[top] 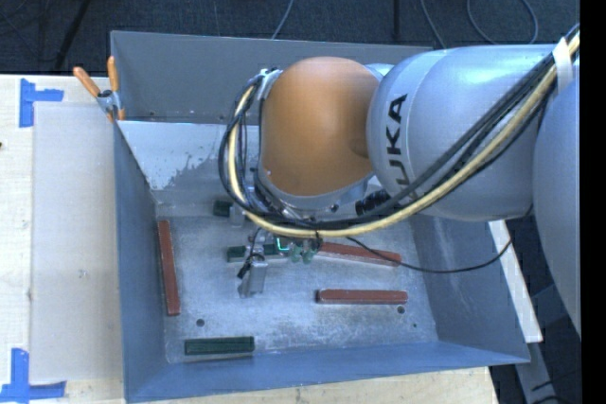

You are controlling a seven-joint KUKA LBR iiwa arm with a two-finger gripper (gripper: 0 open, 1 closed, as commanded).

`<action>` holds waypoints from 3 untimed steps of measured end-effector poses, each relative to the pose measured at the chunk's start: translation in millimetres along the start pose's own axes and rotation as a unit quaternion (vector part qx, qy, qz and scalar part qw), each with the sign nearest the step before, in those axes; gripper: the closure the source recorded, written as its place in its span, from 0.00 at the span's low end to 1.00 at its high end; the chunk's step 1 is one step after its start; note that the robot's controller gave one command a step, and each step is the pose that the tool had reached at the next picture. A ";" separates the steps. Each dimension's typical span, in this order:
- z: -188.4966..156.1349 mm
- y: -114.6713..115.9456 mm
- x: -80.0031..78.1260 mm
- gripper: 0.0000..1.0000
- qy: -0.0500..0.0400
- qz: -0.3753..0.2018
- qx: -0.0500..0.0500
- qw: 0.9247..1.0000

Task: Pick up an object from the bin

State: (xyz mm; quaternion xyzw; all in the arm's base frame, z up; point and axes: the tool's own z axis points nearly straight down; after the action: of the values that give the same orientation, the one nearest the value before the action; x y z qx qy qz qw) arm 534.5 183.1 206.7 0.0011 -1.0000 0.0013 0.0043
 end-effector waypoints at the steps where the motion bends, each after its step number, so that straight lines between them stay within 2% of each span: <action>1: 138.8 -25.8 -63.1 0.00 -0.006 0.048 -0.002 0.999; 2: 135.3 -53.0 -64.2 0.00 -0.005 0.089 -0.003 0.996; 3: 135.0 -52.5 -64.7 0.00 -0.005 0.090 -0.003 0.996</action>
Offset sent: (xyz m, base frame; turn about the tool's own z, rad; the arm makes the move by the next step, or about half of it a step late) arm 0.0606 -0.0257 -0.1367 0.0956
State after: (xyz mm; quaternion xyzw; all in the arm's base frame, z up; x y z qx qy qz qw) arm 598.1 130.4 71.3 -0.0888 -0.9961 -0.0009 -0.0005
